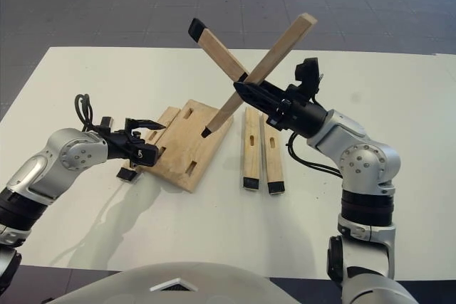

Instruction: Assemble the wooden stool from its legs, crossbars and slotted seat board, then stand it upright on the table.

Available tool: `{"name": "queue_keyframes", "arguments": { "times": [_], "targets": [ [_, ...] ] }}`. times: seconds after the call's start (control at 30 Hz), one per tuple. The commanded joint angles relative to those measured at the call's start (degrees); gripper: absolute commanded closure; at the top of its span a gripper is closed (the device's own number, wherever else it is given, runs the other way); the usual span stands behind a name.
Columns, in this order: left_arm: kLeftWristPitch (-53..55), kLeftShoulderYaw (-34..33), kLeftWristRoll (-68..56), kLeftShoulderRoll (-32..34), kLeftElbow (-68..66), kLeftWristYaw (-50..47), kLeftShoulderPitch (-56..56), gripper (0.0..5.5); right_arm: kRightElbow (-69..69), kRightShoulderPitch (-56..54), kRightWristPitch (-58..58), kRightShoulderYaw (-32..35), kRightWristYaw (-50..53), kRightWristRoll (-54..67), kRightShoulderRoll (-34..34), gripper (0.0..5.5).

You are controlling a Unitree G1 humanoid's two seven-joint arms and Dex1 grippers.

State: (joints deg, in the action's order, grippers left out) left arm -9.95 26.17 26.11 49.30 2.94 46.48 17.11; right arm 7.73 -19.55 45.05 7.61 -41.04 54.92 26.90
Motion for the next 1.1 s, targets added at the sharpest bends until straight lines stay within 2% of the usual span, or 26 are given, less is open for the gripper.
{"name": "queue_keyframes", "arguments": {
  "times": [0.03,0.23,0.57,0.8,0.93,1.1],
  "targets": [
    [-1.1,1.6,1.3,1.4,-4.4,3.8,-2.1,1.41,-6.3,-4.2,-5.5,-4.3,-3.4,-8.2,-0.2,3.46],
    [-3.0,1.3,0.7,-0.5,-6.6,3.2,-0.4,1.41,-20.3,-10.5,-12.9,-8.3,-8.1,-17.9,-3.1,3.46],
    [-4.3,1.5,0.6,-1.6,-6.3,4.1,-0.2,1.41,-36.4,-17.8,-19.6,-9.1,-14.1,-25.9,-5.8,3.46],
    [-4.3,1.3,0.8,-1.9,-5.5,4.1,-0.9,1.41,-40.4,-18.1,-22.0,-12.3,-17.9,-30.5,-8.3,3.46],
    [-4.1,1.2,0.8,-1.9,-5.2,4.1,-1.4,1.41,-42.5,-16.4,-24.0,-14.6,-19.7,-34.1,-7.2,3.47],
    [-4.0,1.0,0.8,-1.8,-5.3,4.2,-1.6,1.41,-45.4,-17.0,-25.6,-14.0,-20.8,-35.4,-5.1,3.47]
  ]
}}
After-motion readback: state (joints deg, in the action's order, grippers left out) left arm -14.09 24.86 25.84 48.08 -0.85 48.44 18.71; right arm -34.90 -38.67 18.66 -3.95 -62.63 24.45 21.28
